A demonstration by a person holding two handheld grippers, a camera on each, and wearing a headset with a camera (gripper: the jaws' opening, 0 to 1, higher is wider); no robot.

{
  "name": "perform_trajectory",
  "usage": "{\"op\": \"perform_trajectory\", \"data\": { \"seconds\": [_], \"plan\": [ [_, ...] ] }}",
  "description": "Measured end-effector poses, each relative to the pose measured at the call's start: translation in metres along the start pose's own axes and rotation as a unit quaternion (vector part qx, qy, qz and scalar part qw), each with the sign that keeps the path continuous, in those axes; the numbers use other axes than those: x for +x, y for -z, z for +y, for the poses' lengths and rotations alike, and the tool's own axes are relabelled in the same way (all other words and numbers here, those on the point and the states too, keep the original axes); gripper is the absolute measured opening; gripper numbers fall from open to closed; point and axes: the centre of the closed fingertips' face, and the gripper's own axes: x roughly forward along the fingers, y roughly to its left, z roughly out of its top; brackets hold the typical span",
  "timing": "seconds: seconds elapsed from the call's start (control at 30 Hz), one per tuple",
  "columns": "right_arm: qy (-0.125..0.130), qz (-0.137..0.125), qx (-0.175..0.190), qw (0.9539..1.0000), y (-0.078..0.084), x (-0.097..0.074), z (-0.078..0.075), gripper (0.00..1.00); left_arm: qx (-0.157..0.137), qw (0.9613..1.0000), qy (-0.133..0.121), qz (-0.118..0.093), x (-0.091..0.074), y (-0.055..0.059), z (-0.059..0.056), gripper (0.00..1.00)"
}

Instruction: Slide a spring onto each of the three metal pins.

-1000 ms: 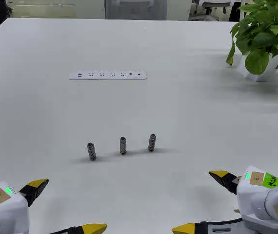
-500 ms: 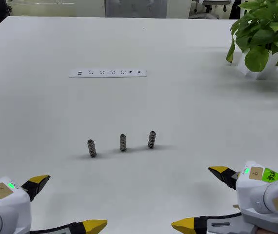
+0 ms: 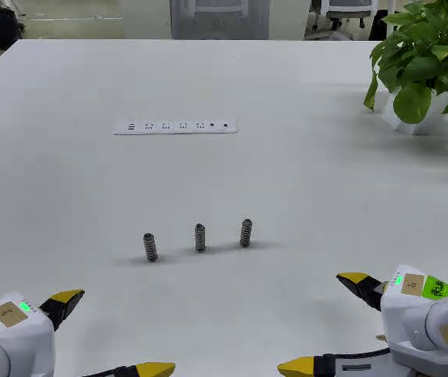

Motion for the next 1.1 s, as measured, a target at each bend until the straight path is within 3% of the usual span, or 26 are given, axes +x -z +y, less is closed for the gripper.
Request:
{"op": "perform_trajectory", "data": {
  "seconds": [0.73, 1.1],
  "plan": [
    [0.015, -0.023, 0.008, 0.9996, -0.008, -0.003, -0.008, 0.99, -0.003, 0.9999, -0.01, -0.011, -0.002, -0.004, 0.004, 1.0],
    [0.02, -0.027, 0.013, 0.9993, -0.011, -0.005, -0.01, 0.99, -0.021, 0.9992, -0.021, -0.027, -0.004, -0.01, 0.009, 1.0]
  ]
}}
